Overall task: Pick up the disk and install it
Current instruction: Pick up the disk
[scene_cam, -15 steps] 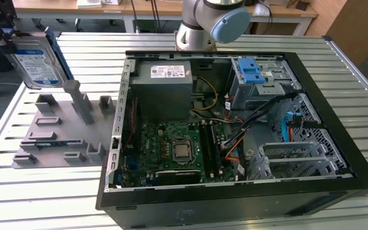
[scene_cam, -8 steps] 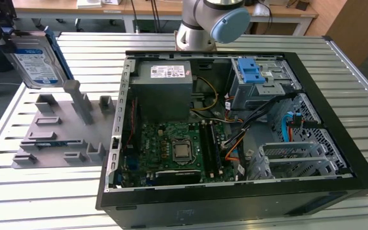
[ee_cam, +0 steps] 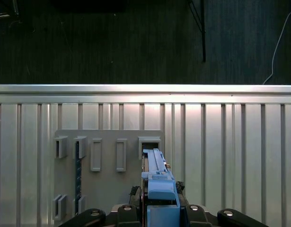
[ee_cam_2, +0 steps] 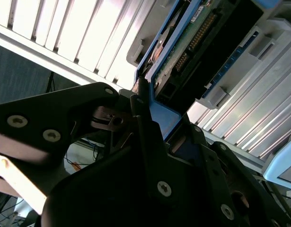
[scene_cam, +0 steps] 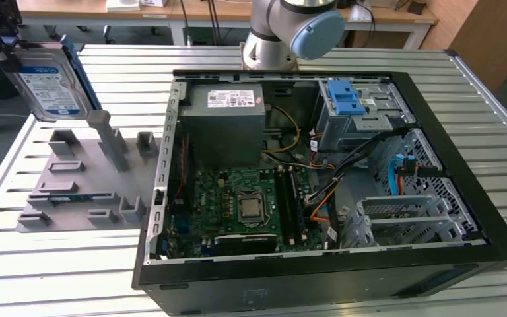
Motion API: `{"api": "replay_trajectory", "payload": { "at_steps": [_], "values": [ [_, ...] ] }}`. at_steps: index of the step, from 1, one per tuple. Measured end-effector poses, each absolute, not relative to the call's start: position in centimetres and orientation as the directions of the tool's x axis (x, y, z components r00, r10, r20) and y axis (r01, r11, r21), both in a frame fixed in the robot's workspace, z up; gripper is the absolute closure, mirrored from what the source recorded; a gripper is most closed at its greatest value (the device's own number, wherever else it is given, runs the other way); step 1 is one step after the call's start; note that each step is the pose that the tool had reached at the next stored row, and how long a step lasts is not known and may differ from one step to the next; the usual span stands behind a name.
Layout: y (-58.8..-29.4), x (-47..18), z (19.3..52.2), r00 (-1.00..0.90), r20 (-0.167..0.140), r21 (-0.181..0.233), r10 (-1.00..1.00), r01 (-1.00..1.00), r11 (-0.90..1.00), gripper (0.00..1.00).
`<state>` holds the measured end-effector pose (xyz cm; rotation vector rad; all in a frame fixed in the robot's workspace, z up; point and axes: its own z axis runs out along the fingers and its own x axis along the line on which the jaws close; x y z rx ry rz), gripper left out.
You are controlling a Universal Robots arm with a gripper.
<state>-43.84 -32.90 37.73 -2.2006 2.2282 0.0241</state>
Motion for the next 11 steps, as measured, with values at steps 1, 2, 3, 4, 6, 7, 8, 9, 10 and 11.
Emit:
{"api": "replay_trajectory", "payload": {
  "at_steps": [1,2,3,4,6,7,8,9,10,11],
  "values": [
    [-32.9,-43.84,37.75,-0.012,-0.018,0.004,-1.0,-1.0,0.012,0.64],
    [-32.9,-43.84,37.77,-0.013,-0.018,0.004,-1.0,-1.0,0.012,0.64],
    [-32.9,-43.84,37.79,-0.013,-0.018,0.004,-1.0,-1.0,0.012,0.64],
    [-32.9,-43.84,37.8,-0.013,-0.018,0.004,-1.0,-1.0,0.012,0.64],
    [-32.9,-43.84,37.82,-0.013,-0.018,0.004,-1.0,-1.0,0.012,0.64],
    [-32.9,-43.84,37.84,-0.013,-0.018,0.004,-1.0,-1.0,0.012,0.64],
    [-32.9,-43.84,37.86,-0.013,-0.018,0.004,-1.0,-1.0,0.012,0.64],
    [-32.9,-43.84,37.87,-0.013,-0.018,0.004,-1.0,-1.0,0.012,0.64],
    [-32.9,-43.84,37.88,-0.013,-0.018,0.004,-1.0,-1.0,0.012,0.64],
    [-32.9,-43.84,37.9,-0.013,-0.018,0.004,-1.0,-1.0,0.012,0.64]
  ]
}}
